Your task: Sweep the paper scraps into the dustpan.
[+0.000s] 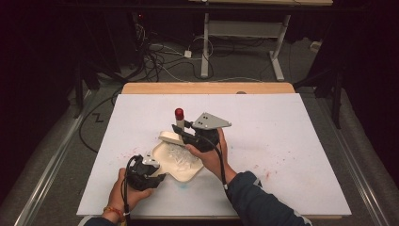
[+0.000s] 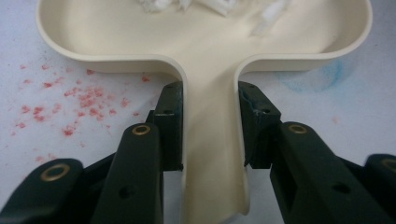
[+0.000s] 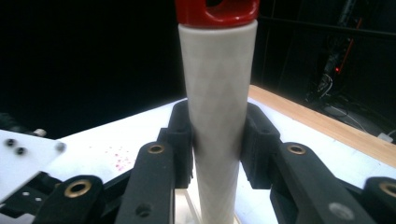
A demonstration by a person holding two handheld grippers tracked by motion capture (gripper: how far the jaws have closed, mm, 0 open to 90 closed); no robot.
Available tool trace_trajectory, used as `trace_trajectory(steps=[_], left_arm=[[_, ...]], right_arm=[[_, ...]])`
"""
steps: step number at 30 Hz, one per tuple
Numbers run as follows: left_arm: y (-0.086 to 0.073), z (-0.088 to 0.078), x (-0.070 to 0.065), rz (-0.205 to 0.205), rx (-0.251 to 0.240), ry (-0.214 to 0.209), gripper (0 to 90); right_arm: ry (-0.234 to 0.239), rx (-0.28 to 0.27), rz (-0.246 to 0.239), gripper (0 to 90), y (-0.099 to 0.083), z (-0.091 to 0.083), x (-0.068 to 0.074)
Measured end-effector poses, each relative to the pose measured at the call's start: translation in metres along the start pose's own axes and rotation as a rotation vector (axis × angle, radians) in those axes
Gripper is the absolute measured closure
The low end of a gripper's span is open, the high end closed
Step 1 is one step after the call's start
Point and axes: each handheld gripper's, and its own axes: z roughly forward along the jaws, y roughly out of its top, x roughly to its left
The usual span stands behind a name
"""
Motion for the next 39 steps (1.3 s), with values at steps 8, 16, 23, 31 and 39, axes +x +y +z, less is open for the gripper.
trace_trajectory(steps=[8, 16, 23, 31, 39], left_arm=[[0.001, 0.004, -0.002, 0.003, 0.006, 0.008, 63.5], [-0.001, 0.003, -0.004, 0.006, 0.007, 0.011, 63.5], [-0.003, 0.002, -0.005, 0.011, 0.003, 0.015, 63.5], [-0.007, -0.001, -0.006, 0.011, 0.011, 0.016, 63.5], [-0.013, -0.003, -0.009, 0.000, 0.012, 0.022, 63.5]], right_arm=[[0.031, -0.010, -0.007, 70.7, 0.007, -0.001, 0.003], [0.021, -0.077, 0.001, 70.7, 0.025, -0.013, -0.012], [-0.027, -0.098, -0.010, 70.7, 0.039, -0.048, -0.021], [-0.091, -0.020, -0.056, 70.7, 0.027, -0.096, -0.031], [-0.141, 0.038, -0.061, 70.6, 0.003, -0.146, -0.037]])
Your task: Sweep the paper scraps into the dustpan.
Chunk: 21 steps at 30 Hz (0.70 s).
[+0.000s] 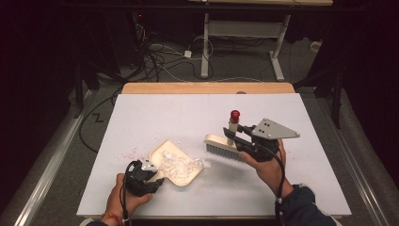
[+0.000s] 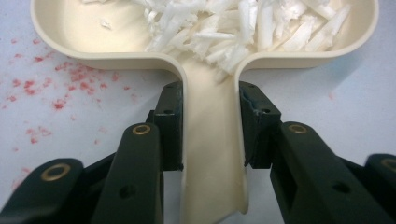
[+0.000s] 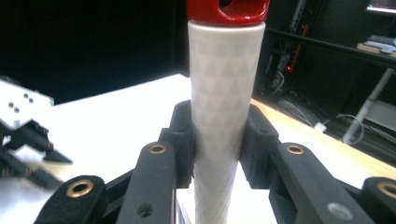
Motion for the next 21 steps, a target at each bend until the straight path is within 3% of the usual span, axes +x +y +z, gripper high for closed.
trace_trajectory(steps=[6, 11, 20, 21], left_arm=[[0.000, 0.000, -0.001, 0.001, 0.005, 0.004, 63.6], [0.001, 0.000, -0.001, 0.002, 0.009, 0.007, 63.5], [0.000, 0.001, -0.002, -0.010, -0.009, 0.003, 63.4], [0.000, 0.001, -0.002, -0.012, -0.009, 0.004, 63.4]], right_arm=[[0.035, 0.045, 0.008, 70.7, -0.016, -0.012, 0.005], [0.055, 0.041, 0.043, 70.7, -0.025, 0.004, 0.011], [0.093, 0.004, 0.075, 70.7, -0.015, 0.035, 0.026], [0.110, -0.006, 0.082, 70.7, -0.012, 0.044, 0.030]])
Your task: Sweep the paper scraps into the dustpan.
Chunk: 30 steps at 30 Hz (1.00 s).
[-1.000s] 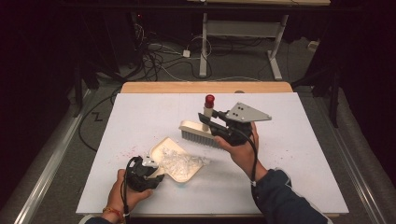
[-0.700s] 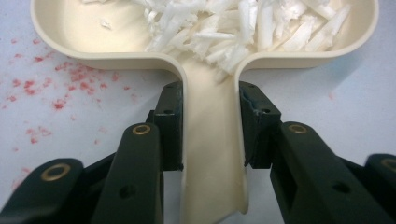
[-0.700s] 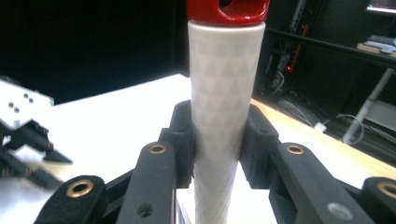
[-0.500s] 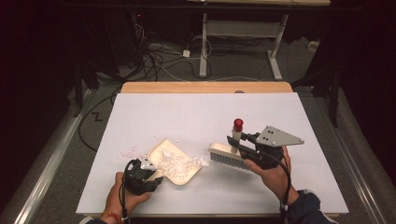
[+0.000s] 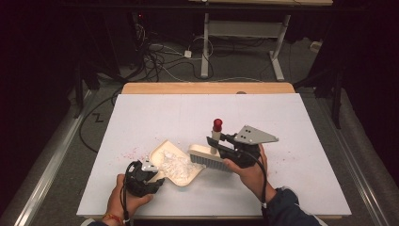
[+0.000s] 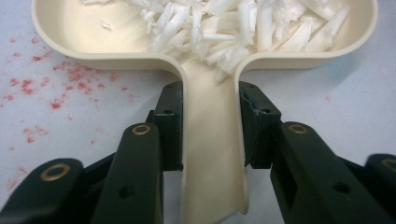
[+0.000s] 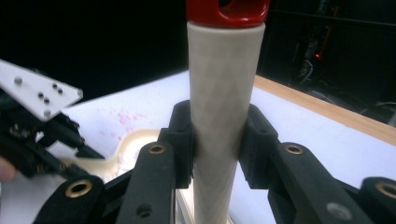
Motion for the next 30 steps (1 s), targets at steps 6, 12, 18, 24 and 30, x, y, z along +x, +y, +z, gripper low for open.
trace_trajectory(steps=[6, 12, 18, 24, 30], left_arm=[[0.000, 0.000, -0.001, -0.008, -0.005, 0.001, 63.4], [-0.001, 0.000, -0.001, -0.004, -0.005, 0.001, 63.4], [0.000, 0.001, -0.002, -0.006, -0.001, 0.009, 63.3], [0.000, 0.001, -0.002, -0.010, -0.003, 0.006, 63.4], [0.000, 0.000, -0.001, -0.010, -0.004, 0.001, 63.4]], right_arm=[[0.038, -0.018, -0.044, 70.7, 0.011, 0.018, 0.019], [0.042, -0.028, -0.077, 70.6, 0.018, 0.016, 0.025], [0.006, -0.049, -0.044, 70.6, 0.022, 0.011, 0.012], [-0.045, -0.065, -0.045, 70.6, 0.029, 0.012, -0.004], [-0.176, -0.055, -0.078, 70.6, 0.032, 0.027, -0.032]])
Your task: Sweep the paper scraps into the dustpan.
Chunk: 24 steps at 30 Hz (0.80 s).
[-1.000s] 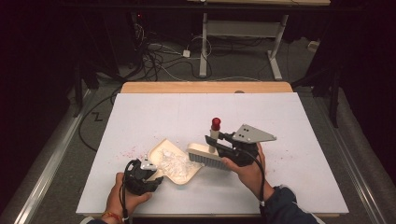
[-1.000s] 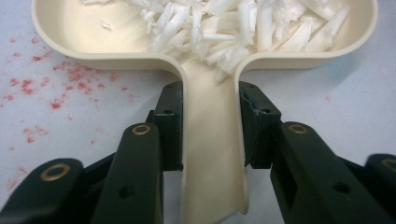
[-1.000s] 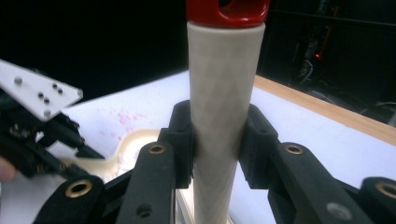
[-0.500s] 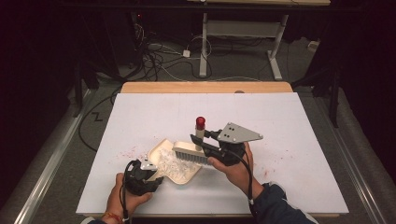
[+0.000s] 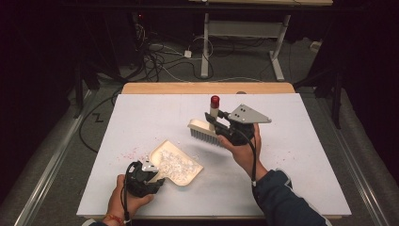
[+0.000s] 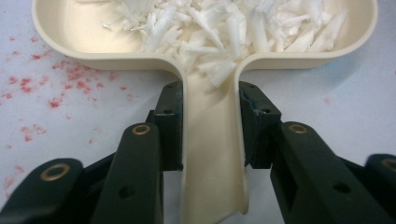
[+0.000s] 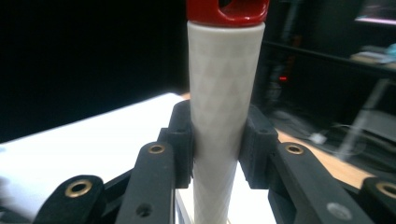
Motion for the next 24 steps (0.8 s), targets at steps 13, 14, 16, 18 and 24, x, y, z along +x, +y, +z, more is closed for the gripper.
trace_trajectory(steps=[13, 14, 16, 18, 24], left_arm=[[-0.003, -0.003, 0.002, -0.002, 0.007, -0.001, 63.4], [-0.004, -0.004, 0.003, -0.002, 0.010, -0.004, 63.4], [-0.005, -0.007, 0.004, -0.006, 0.014, -0.007, 63.4], [-0.006, -0.008, 0.004, -0.010, 0.016, -0.008, 63.5], [-0.005, -0.010, 0.005, -0.013, 0.025, -0.005, 63.5]], right_arm=[[-0.079, 0.075, -0.008, 70.6, -0.023, 0.032, -0.010], [-0.065, 0.073, -0.006, 70.6, -0.024, 0.030, -0.007], [-0.030, 0.084, -0.037, 70.4, -0.025, 0.025, 0.013], [-0.009, 0.083, -0.045, 70.3, -0.026, 0.023, 0.019], [0.095, 0.080, -0.021, 70.1, -0.025, 0.017, 0.049]])
